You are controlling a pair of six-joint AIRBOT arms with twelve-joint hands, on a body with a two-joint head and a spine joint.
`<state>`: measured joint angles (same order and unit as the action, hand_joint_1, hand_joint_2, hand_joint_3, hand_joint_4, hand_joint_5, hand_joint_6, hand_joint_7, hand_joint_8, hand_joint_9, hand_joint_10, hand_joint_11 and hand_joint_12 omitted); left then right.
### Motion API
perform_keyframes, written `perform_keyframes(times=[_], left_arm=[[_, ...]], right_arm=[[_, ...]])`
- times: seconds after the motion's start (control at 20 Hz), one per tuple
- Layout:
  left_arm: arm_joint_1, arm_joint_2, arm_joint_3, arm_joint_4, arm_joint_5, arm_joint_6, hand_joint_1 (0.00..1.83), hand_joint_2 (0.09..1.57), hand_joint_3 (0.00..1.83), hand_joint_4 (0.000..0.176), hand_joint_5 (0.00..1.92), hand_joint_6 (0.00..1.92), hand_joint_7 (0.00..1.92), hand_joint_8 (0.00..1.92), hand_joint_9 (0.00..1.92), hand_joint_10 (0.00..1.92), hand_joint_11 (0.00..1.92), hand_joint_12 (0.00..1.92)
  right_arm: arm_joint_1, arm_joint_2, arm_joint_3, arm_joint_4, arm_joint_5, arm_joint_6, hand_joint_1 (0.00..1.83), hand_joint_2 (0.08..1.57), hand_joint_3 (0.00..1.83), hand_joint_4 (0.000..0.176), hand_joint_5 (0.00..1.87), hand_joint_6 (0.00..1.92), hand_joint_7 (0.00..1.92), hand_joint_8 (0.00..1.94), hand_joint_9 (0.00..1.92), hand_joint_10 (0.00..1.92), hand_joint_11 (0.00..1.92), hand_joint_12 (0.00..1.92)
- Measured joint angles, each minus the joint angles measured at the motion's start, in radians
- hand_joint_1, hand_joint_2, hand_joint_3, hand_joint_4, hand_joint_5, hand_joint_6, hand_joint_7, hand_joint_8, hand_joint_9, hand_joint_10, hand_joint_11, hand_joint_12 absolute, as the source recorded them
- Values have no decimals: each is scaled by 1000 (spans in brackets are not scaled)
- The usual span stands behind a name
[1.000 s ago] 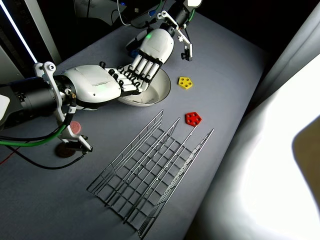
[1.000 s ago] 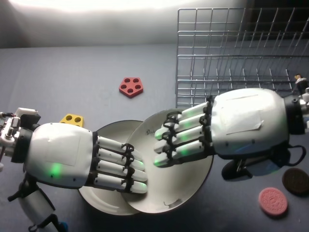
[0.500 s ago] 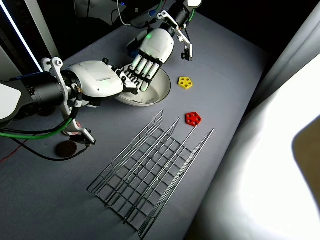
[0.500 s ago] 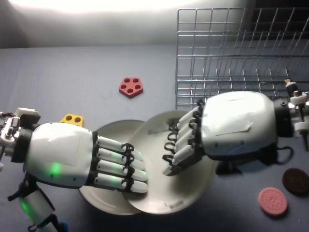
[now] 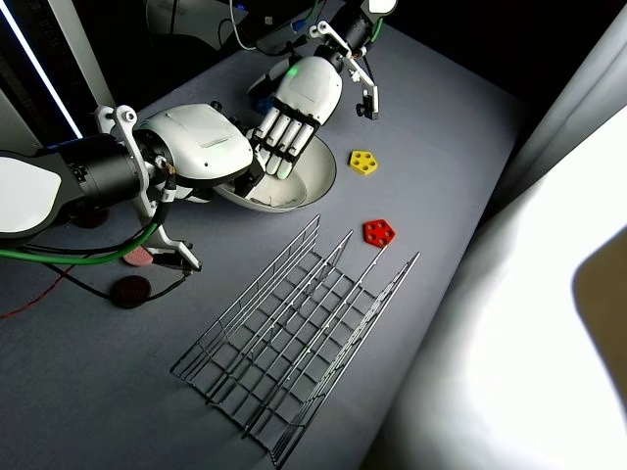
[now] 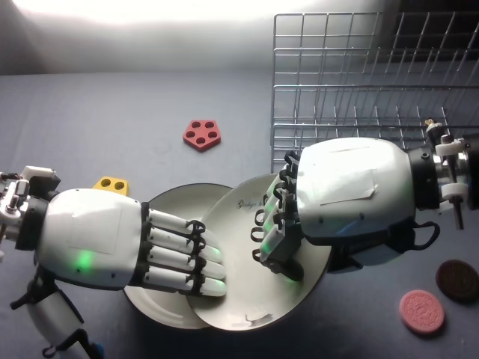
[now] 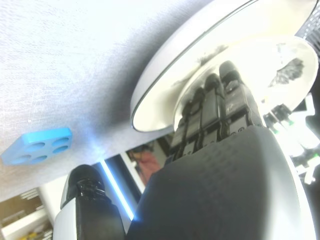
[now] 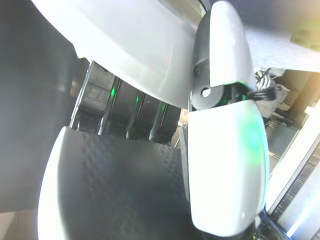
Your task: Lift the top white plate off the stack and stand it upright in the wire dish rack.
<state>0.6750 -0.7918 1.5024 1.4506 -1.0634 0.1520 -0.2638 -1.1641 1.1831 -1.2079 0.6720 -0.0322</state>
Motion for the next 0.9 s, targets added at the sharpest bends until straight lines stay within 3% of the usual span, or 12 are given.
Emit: perform_keyframes(times=[0.15,0.2,0.25,0.3,0.4,0.5,0.7,0.9], left_arm=[[-1,0,17,-13,-4,-3,110,914,2,0,87,0,88,0,75,0,9,301],[-4,1,19,-23,-2,-3,110,913,1,0,101,6,98,4,81,3,14,304],[-10,1,19,-26,-3,-3,93,909,0,0,101,5,96,3,76,1,12,304],[-17,3,23,-30,-8,-3,90,920,3,0,85,1,76,1,53,0,2,276],[-24,6,29,-28,-9,-4,94,917,0,0,114,12,106,13,82,13,33,285],[-35,11,45,-30,-14,-13,82,921,3,0,123,1,115,1,92,1,24,280],[-47,31,74,-103,-8,-24,117,913,0,0,107,0,102,0,86,1,32,286],[-66,36,97,-159,-33,-43,135,911,0,0,108,1,102,1,84,0,22,288]], right_arm=[[4,-2,-14,-17,6,2,1497,1047,0,0,1000,992,1140,446,1090,698,993,1299],[14,-2,-19,-38,9,11,1496,1054,2,0,991,1007,1101,516,1074,727,972,1331],[25,-2,-23,-54,14,26,1484,1124,0,0,841,1189,927,777,923,936,826,1502],[35,-2,-25,-68,24,42,1492,1081,0,0,931,1091,1024,657,1027,802,912,1416],[45,0,-26,-80,38,61,1480,1151,0,0,772,1269,854,896,872,1024,783,1567],[65,7,-26,-97,56,73,1494,1070,0,0,938,1078,1057,610,1048,775,944,1377],[119,14,-19,-116,101,109,1498,1046,1,0,977,1014,1138,452,1125,661,987,1315],[150,15,-13,-133,122,139,1496,1056,1,0,971,1037,1096,529,1090,702,969,1336]])
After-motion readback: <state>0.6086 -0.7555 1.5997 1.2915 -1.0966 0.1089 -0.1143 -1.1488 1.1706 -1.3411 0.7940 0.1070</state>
